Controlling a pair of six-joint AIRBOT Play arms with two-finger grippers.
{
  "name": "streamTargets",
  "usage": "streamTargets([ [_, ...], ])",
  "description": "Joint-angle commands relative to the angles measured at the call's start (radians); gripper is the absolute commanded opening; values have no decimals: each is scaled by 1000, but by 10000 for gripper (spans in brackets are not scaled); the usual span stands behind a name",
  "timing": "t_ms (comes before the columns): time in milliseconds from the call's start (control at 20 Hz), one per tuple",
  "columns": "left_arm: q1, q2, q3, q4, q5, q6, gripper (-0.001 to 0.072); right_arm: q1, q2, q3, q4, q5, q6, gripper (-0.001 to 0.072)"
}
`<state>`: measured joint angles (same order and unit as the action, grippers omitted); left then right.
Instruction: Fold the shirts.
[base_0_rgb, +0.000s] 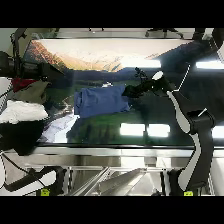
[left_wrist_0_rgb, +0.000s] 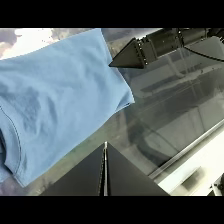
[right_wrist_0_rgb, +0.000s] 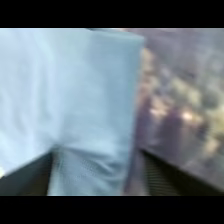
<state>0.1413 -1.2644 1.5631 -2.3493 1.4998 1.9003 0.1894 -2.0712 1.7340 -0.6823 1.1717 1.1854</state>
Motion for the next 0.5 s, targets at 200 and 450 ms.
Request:
streamTargets([
  [200, 1, 0, 0, 0, 3, 3, 12, 0, 0, 6, 32, 44, -12, 667],
  [450, 1, 0, 0, 1, 0, 3, 12, 55, -29, 6, 33, 28, -12, 662],
])
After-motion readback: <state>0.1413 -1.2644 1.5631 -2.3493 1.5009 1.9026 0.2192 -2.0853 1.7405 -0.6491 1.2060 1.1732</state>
